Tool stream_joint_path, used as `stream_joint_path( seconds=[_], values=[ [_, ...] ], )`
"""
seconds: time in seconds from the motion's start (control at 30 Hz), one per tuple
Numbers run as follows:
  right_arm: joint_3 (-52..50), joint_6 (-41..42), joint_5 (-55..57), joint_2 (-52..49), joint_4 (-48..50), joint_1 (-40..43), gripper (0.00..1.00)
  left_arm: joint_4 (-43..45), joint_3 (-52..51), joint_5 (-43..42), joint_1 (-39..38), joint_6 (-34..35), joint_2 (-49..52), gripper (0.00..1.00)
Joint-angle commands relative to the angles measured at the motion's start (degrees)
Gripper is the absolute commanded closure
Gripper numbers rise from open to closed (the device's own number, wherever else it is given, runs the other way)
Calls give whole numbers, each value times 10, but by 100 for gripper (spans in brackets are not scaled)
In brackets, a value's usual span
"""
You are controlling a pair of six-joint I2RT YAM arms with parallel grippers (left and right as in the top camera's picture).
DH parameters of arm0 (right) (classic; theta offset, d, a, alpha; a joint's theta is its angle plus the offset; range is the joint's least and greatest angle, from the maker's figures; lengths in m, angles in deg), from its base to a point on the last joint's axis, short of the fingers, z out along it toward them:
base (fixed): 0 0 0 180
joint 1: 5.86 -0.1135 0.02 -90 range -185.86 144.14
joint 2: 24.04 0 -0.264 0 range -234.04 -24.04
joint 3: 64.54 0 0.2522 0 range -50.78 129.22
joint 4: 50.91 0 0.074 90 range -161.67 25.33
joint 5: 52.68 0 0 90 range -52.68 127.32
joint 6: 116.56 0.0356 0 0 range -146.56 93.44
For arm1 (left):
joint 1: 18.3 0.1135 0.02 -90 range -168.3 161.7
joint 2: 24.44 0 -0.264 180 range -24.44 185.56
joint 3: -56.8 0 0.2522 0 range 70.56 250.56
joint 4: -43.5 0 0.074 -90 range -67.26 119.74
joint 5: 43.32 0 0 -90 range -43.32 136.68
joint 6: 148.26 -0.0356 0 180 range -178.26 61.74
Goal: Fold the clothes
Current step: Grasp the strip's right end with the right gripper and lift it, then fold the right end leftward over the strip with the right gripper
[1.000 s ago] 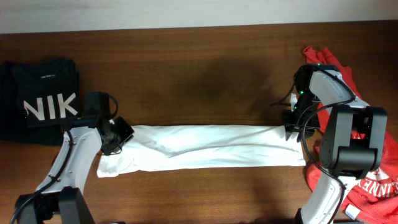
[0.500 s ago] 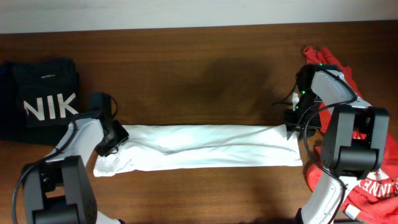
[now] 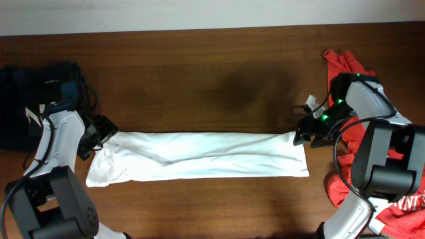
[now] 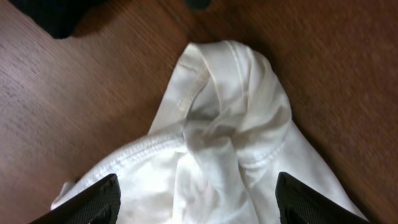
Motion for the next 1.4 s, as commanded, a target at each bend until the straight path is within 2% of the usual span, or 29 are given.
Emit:
stream_joint_path(
  seconds=[0.0,0.1,0.2,0.27,0.3,0.4,0.53,0.63,0.7,0.77,0.87,1.1,1.37],
  values=[
    [-59,5,-15,9,51,-7,34,-13,9,-8,3,-9,-3,20],
    [-105,29,-1,9,96,-8,34,-17,9,-9,3,-9,-3,20],
    [-130,35,-43,9,108,-23,35,-17,9,-10,3,-9,-3,20],
    [-135,35,-45,9,100,-45,55,-17,9,-10,3,-9,-3,20],
    [-135,35,-45,9,99,-59,69,-17,9,-10,3,-9,-3,20],
    [-134,66,-25,9,112,-68,96,-26,9,-10,3,-10,-3,20],
    [-76,159,104,12,69,-24,96,-46,9,-10,3,-20,-3,20],
    [31,159,109,27,-4,19,96,-56,9,-10,3,-20,-3,20],
    [84,131,104,35,-52,10,96,-56,9,-10,3,-20,-3,20],
    [99,125,97,42,-76,-18,96,-56,9,-10,3,-20,-3,20],
    [99,144,78,43,-80,-112,96,-56,8,-10,3,-20,-3,19],
    [99,224,79,40,-9,-327,96,-56,8,-10,3,-20,-3,18],
    [99,246,78,10,25,-409,95,-56,8,-10,3,-22,-3,18]
  ],
)
